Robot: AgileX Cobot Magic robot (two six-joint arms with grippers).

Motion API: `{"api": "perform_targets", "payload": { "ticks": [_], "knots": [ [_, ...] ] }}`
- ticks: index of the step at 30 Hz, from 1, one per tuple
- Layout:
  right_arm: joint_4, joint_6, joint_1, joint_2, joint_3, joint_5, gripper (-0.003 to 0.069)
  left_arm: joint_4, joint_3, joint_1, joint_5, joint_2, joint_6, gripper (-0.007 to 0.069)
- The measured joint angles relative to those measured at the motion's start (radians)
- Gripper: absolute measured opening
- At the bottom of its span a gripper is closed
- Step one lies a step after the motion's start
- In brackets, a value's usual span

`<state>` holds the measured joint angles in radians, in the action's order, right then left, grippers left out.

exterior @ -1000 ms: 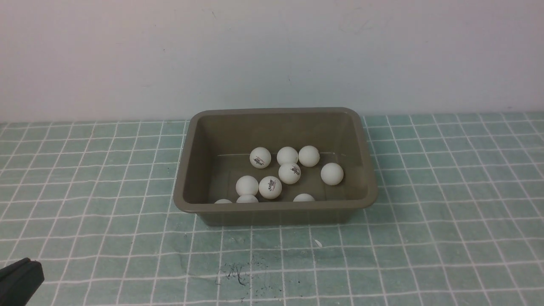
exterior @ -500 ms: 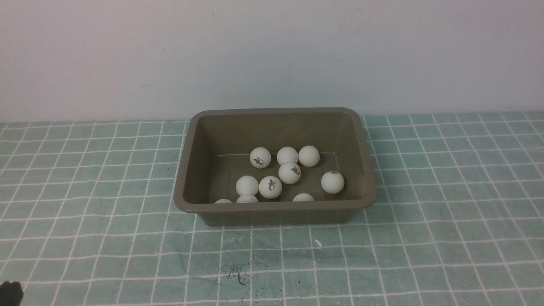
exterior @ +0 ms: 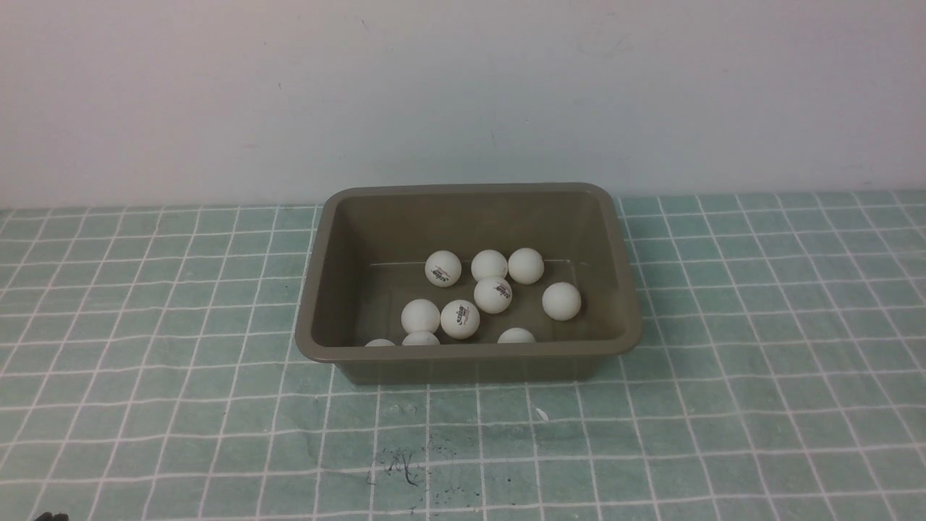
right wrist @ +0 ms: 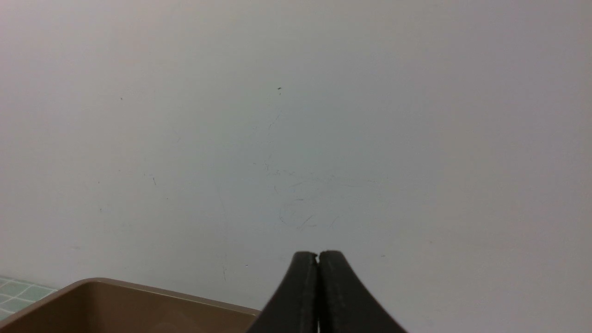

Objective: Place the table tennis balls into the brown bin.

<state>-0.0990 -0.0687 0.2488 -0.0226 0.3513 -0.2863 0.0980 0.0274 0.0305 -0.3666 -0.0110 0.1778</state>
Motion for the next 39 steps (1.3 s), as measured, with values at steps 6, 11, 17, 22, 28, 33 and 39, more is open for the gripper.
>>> {"api": "perform_targets", "payload": {
  "ticks": [6, 11, 17, 22, 28, 33, 39],
  "knots": [
    [0.0, 0.0, 0.0, 0.0, 0.0, 0.0, -0.0013, 0.0, 0.0, 0.0, 0.0, 0.0, -0.001, -0.0005],
    [0.0, 0.0, 0.0, 0.0, 0.0, 0.0, -0.0013, 0.0, 0.0, 0.0, 0.0, 0.0, -0.001, -0.0005],
    [0.0, 0.0, 0.0, 0.0, 0.0, 0.0, -0.0013, 0.001, 0.0, 0.0, 0.0, 0.0, -0.001, -0.0005],
    [0.0, 0.001, 0.0, 0.0, 0.0, 0.0, -0.0013, 0.001, 0.0, 0.0, 0.0, 0.0, -0.002, -0.0005],
    [0.013, 0.001, -0.042, 0.024, -0.046, -0.091, -0.0013, 0.001, 0.0, 0.0, 0.0, 0.0, -0.002, -0.0005],
    [0.064, 0.0, -0.169, 0.034, -0.173, -0.17, -0.0013, 0.001, 0.0, 0.002, 0.0, 0.0, -0.002, -0.0005],
    [0.078, -0.001, -0.262, 0.034, -0.36, -0.164, -0.0013, 0.001, 0.0, 0.002, -0.001, 0.0, -0.003, -0.0005]
  ]
}}
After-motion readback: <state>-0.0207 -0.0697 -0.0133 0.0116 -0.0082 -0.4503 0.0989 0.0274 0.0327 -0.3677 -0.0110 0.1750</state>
